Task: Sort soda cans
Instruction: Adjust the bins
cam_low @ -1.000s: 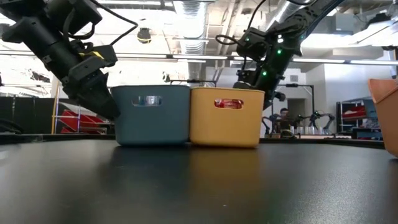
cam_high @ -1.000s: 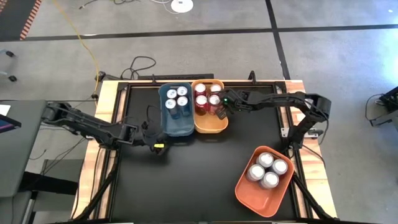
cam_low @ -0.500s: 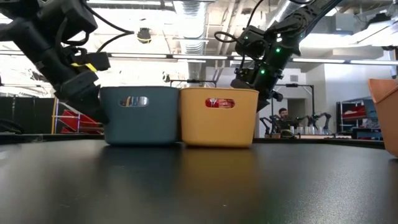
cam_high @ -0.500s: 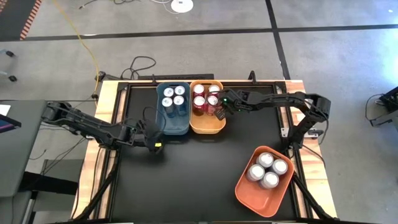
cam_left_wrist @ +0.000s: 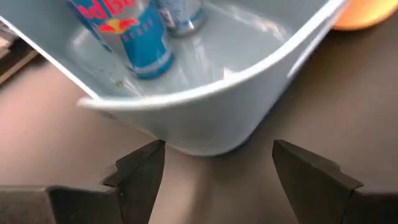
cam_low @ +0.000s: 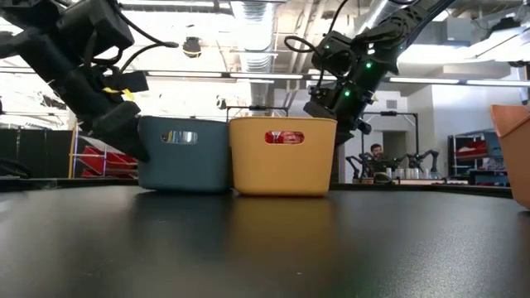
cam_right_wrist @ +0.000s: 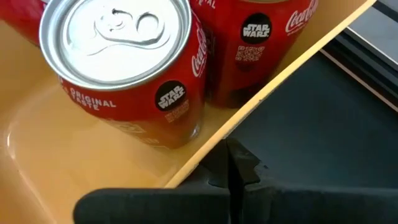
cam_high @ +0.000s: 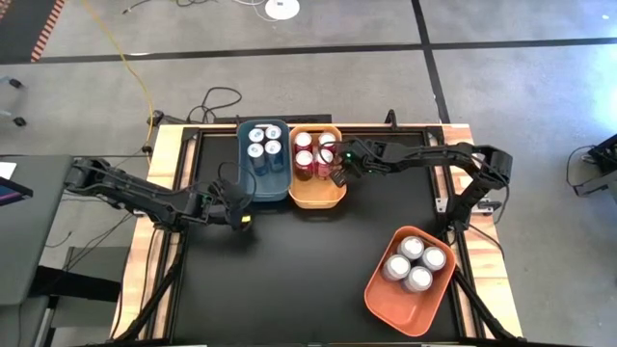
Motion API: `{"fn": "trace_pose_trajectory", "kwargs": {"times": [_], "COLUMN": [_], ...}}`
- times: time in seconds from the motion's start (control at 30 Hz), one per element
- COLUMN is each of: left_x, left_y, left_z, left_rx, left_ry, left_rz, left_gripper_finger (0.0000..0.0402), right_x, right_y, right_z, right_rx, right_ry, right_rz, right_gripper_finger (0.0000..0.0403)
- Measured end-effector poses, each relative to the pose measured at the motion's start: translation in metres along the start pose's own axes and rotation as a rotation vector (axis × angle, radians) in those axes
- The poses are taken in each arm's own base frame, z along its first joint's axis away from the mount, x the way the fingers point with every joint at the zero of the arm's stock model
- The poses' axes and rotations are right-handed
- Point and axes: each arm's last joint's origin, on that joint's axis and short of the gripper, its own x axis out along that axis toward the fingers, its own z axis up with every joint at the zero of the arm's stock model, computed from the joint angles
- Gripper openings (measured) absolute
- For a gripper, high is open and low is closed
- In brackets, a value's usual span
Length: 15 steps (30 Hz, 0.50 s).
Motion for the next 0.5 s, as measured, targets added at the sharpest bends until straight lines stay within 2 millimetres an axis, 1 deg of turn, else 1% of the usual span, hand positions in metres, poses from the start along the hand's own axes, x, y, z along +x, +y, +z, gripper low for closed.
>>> {"fn": "trace_pose_trajectory", "kwargs": {"times": [0.17, 0.33, 0.5], "left_x": [-0.004, -0.014, -0.03], "left_y": [-0.001, 0.001, 0.005], "left_z": [-0.004, -0.009, -0.007], "left_rx": [0.024, 0.021, -0.025], "left_ry": [0.073, 0.137, 0.105], "left_rz": [-0.077, -0.154, -0.227], "left_gripper_finger": [0.029, 0.029, 0.029], "right_x": [0.0, 0.002, 0.002], "right_y": [-0.001, -0.008, -0.012], "right_z": [-0.001, 0.004, 0.009], "right_rx": [0.001, 0.023, 0.044], "right_ry": [0.008, -0.009, -0.058], "right_rz": [-0.005, -0.009, -0.014], "right_gripper_finger": [0.0004, 0.0004, 0.0004]}}
